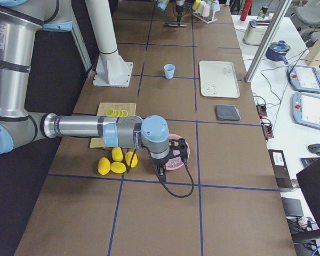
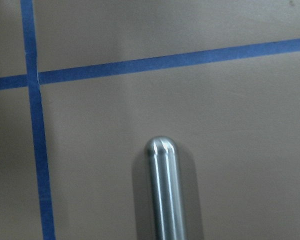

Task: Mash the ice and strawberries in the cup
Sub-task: 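Move the left gripper to the steel muddler and grasp it, then lift the steel muddler and carry it over the blue cup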

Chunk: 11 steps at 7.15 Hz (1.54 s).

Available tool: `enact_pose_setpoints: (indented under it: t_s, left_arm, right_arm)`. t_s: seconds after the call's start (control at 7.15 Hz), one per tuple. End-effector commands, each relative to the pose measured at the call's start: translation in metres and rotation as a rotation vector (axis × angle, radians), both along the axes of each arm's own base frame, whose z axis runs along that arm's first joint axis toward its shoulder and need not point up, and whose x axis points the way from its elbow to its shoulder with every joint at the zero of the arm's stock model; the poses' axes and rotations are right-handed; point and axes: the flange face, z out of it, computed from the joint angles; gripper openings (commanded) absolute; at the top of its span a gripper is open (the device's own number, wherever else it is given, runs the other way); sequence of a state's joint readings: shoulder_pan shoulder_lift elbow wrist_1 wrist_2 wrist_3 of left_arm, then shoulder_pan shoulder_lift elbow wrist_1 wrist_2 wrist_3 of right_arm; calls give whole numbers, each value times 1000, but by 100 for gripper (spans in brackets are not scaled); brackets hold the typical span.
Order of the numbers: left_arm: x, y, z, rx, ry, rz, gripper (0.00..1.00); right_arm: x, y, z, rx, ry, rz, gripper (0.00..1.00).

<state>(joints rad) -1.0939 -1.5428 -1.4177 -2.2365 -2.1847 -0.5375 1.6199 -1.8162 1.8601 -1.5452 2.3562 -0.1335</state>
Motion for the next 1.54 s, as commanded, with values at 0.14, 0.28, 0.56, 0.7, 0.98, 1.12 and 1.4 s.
enact_pose_setpoints:
  t_s: [0.14, 0.28, 0.56, 0.7, 0.98, 1.12, 1.4]
  left_arm:
    - [4, -5, 6, 3, 2, -2, 50]
    - [5, -6, 5, 1, 3, -5, 18]
    - [5, -8, 2, 4, 7, -7, 0]
    - [6, -8, 0, 7, 11, -4, 0]
    - [15, -26, -56, 111, 62, 4, 0]
    - [16, -29, -101, 246, 120, 16, 1]
    - [28, -51, -218, 563, 289, 17, 4]
  right_arm:
    - [0, 0, 0, 0, 0, 0, 100]
    - [0, 0, 0, 1, 0, -1, 100]
    - [0, 0, 0, 1, 0, 0, 99]
    - [0, 0, 0, 1, 0, 0, 99]
    - [0, 0, 0, 1, 0, 0, 99]
    - [0, 0, 0, 1, 0, 0, 99]
    - [0, 0, 0, 0, 0, 1, 99]
